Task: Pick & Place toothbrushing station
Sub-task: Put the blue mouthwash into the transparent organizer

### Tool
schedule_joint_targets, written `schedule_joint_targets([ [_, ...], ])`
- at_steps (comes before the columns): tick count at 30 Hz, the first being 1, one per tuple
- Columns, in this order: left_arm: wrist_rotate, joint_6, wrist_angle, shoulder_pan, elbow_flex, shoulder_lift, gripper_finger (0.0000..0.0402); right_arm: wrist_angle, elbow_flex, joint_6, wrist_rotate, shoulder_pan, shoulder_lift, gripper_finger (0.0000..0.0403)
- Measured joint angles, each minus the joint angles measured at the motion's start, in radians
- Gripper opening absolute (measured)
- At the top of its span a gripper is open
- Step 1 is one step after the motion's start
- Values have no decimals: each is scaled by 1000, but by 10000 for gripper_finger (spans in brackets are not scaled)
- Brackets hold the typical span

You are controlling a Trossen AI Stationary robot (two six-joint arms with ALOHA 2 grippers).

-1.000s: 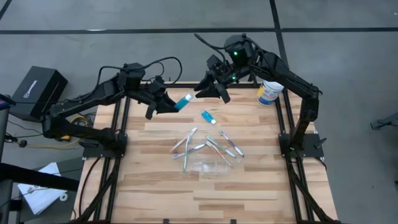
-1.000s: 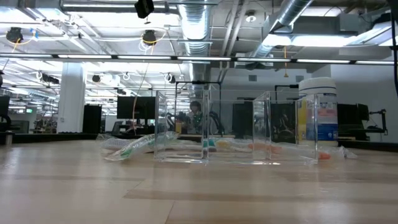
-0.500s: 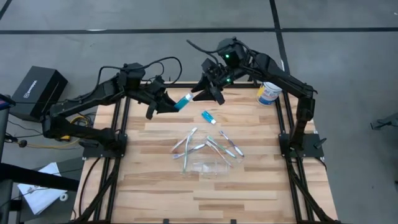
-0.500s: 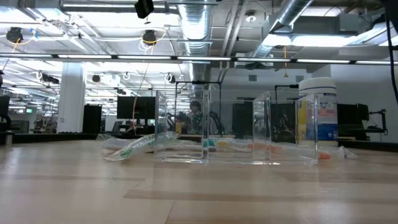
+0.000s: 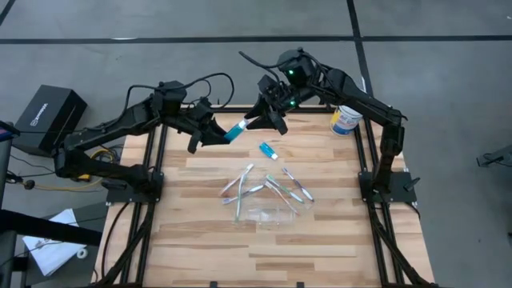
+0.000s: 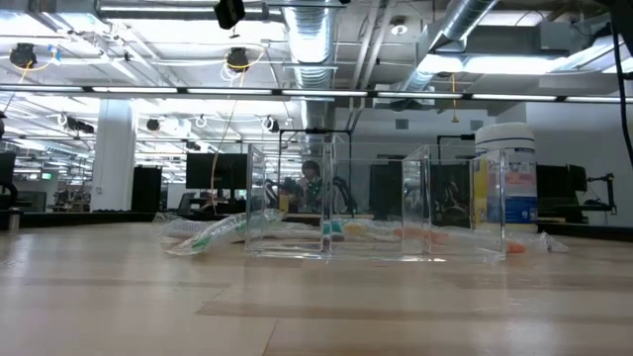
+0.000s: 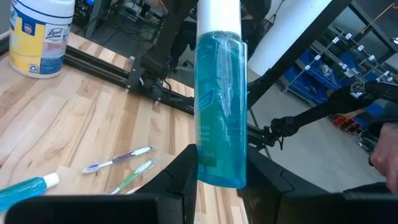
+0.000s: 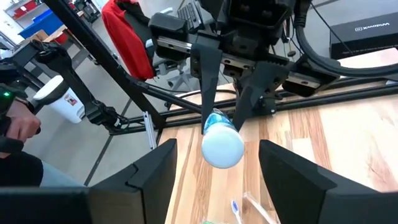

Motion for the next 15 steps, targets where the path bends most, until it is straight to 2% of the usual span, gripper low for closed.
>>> schedule_joint_targets([
  [15,0,0,10,0,0,4,86,52,0,38,-8,0,5,212],
])
